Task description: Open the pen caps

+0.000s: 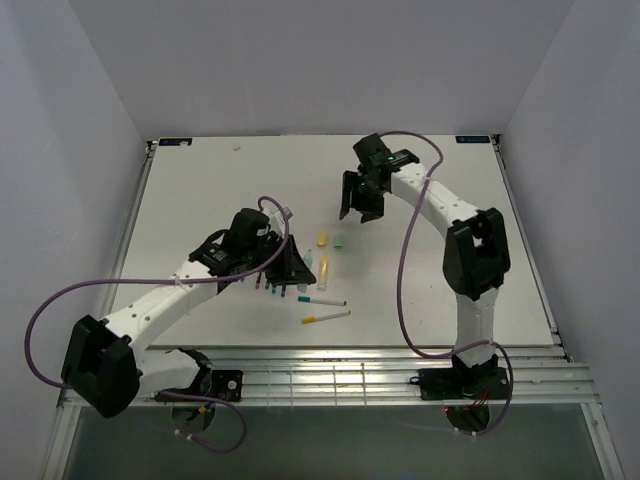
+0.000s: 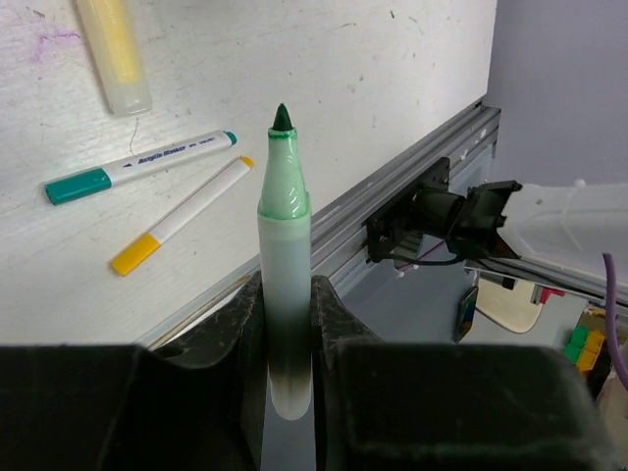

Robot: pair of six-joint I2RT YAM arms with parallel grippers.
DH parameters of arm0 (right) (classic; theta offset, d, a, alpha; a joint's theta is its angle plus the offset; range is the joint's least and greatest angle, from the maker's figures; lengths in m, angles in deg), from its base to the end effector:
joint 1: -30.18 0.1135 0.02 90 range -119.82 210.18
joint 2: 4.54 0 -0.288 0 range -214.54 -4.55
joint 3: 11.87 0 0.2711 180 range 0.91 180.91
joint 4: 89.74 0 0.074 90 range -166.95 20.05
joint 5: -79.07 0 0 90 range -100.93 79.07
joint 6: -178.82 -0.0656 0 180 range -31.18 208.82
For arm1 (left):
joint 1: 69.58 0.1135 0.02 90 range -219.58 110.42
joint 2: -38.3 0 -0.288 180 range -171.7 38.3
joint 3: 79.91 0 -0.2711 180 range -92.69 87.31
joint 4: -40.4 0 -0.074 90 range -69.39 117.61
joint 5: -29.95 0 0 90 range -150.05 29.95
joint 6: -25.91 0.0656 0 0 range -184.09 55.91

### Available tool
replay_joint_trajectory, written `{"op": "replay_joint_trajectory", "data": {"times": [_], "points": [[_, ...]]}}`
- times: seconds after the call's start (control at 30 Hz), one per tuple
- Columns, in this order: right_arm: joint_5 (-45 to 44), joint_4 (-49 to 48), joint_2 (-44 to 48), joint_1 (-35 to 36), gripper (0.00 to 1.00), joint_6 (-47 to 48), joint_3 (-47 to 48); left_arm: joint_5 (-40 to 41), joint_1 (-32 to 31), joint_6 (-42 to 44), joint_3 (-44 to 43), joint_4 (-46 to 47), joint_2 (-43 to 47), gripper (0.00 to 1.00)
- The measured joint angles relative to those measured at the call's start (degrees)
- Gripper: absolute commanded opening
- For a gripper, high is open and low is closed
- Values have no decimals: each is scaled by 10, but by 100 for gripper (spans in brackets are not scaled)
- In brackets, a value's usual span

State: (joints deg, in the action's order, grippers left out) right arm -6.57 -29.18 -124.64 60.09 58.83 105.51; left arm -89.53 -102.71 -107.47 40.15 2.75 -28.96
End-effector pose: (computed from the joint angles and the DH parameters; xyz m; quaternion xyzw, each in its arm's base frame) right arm 0.4291 0.2526 0.2253 -0.0081 0.9722 0.1473 0.1816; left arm 0.2087 -0.1748 0.2519 0.0172 0.8985 -0.4139 0.1453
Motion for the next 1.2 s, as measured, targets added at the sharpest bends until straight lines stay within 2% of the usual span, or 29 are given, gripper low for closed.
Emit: {"op": "replay_joint_trajectory", "data": {"times": [0.13, 0.2, 0.27, 0.3, 0.5, 0.93, 1.2], "points": [[-18, -3, 164, -42, 79, 10, -96, 35, -29, -6, -33, 9, -66, 0], [-23, -7, 237, -66, 83, 12, -144, 53, -45, -5, -54, 15, -106, 0], [-30, -7, 297, -91, 98, 9, -196, 73, -63, -3, -75, 23, -144, 0], [-35, -5, 320, -99, 90, 8, -222, 84, -74, 0, -86, 27, -163, 0], [-64, 26, 398, -99, 90, 9, -314, 126, -110, 7, -110, 65, -236, 0], [-78, 68, 453, -100, 90, 20, -326, 137, -109, 18, -110, 134, -338, 9], [-83, 78, 477, -101, 90, 20, -350, 136, -109, 25, -115, 141, -374, 27]]}}
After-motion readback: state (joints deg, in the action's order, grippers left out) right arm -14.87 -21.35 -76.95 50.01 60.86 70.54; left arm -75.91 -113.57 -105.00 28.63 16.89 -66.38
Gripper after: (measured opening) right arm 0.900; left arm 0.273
